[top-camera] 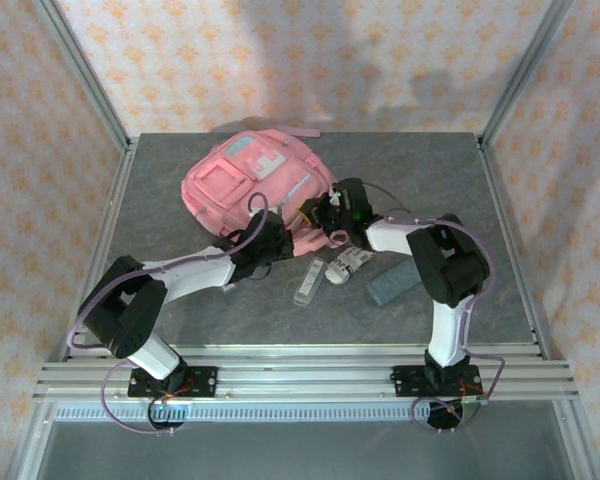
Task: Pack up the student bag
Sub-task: Unzip the student bag at the top-center of the table.
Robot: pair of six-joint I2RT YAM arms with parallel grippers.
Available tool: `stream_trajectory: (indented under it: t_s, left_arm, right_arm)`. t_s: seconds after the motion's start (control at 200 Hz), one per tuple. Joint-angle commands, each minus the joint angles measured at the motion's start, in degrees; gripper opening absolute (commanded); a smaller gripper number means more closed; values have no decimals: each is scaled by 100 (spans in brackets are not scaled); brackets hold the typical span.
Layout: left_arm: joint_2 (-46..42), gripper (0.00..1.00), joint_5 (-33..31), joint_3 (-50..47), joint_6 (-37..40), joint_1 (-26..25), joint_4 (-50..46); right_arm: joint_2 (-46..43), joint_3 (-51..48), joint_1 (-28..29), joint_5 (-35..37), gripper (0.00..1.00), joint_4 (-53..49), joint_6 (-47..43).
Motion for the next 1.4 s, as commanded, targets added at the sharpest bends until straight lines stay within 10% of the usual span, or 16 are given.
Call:
stream_trajectory:
  t_s: [0.0, 0.435, 0.701, 1.116, 1.397]
  left_arm:
    - [-391, 0, -405, -261, 9, 344, -317]
    - [-1281, 7, -703, -923, 26, 2358, -539]
    - [-1294, 0, 261, -982, 240, 2259, -448]
    - [-1060, 0, -1297, -693, 466, 2543, -953]
    - [-96, 25, -1498, 227, 645, 3049, -1145]
  right_arm:
    - [-284, -121, -31, 133, 0, 256, -93]
    - [-575, -352, -94, 465, 0, 423, -145]
    - [-466, -137, -94, 510, 0, 524, -47]
    - [-448, -153, -98, 462, 0, 638, 39]
    - [-558, -50, -199, 450, 0, 465, -57]
